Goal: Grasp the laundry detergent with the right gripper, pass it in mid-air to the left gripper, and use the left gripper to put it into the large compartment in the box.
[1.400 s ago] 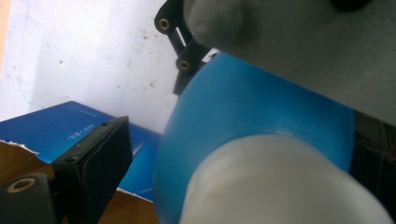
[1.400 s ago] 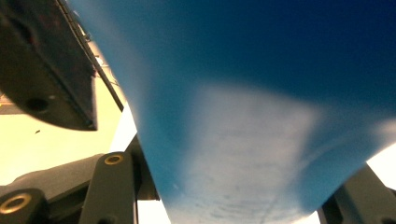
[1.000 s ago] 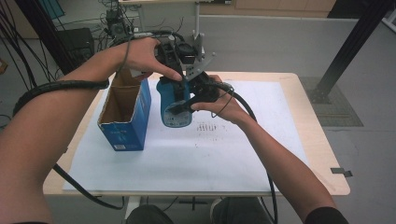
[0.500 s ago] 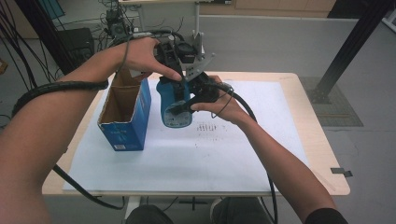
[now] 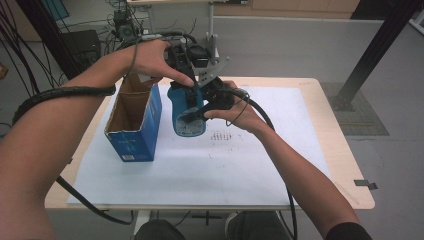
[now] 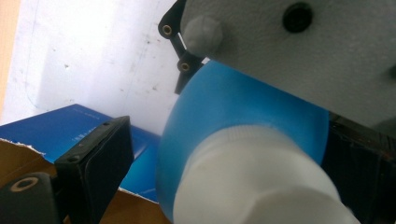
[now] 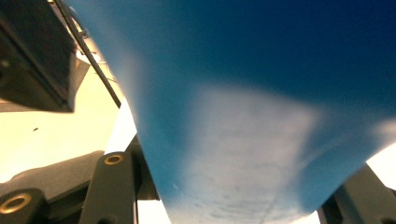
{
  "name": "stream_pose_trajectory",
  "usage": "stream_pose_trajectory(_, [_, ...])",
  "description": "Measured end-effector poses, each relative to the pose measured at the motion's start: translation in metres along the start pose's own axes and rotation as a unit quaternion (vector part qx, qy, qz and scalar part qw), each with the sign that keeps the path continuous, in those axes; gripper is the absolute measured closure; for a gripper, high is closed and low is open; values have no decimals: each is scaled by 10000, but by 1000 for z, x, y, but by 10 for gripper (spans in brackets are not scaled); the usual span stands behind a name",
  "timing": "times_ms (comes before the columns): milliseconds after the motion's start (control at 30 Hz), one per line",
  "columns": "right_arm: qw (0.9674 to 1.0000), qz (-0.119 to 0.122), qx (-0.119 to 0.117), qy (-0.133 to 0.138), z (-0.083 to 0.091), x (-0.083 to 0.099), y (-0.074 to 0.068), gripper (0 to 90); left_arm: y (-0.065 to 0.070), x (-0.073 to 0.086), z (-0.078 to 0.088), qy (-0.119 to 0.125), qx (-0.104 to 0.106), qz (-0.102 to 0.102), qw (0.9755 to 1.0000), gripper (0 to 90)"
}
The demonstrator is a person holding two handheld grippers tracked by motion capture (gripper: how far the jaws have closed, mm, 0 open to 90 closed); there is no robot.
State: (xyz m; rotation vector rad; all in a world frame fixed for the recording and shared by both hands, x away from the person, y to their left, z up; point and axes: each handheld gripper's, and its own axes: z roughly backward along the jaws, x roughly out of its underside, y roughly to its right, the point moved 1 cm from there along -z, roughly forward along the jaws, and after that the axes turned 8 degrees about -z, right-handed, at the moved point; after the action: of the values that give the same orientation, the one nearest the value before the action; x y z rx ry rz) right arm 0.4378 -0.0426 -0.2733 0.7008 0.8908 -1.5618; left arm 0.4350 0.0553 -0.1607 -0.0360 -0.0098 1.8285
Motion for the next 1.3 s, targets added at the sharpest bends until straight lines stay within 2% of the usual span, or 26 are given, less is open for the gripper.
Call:
stream_pose_trajectory(100, [10000, 2, 14, -4, 0, 0, 1, 438, 0, -1, 0, -19, -6, -1, 10000, 86])
stream_pose_trajectory(167, [9999, 93, 22, 62, 0, 0, 2, 438, 0, -1, 0, -58, 8, -18, 10000, 85])
stream_pose_trajectory(533, [10000, 39, 61, 28, 2, 1, 1, 438, 1, -3, 1, -30, -23, -50, 10000, 86])
stream_pose_trajectory(567, [9999, 88, 62, 58, 2, 0, 2, 437, 1, -3, 1, -28, -20, -48, 10000, 86])
stream_pose_trajectory(600, [10000, 22, 64, 18, 3, 1, 1, 437, 1, -3, 1, -33, -21, -52, 10000, 86])
stream_pose_trajectory(667, [9999, 86, 59, 55, 2, 0, 2, 438, 1, -3, 1, 2, -22, -15, 10000, 88])
stream_pose_trajectory(733, [10000, -56, 47, -27, 3, 1, 0, 438, 1, -2, 1, 22, -16, -9, 10000, 89])
stream_pose_trajectory(933, [9999, 47, 101, 23, 2, 1, 2, 437, 1, -1, 2, -1, -27, -36, 10000, 92])
stream_pose_trajectory(1300, [9999, 42, 105, 42, 2, 1, 4, 437, 0, -1, 1, 4, -13, -5, 10000, 90])
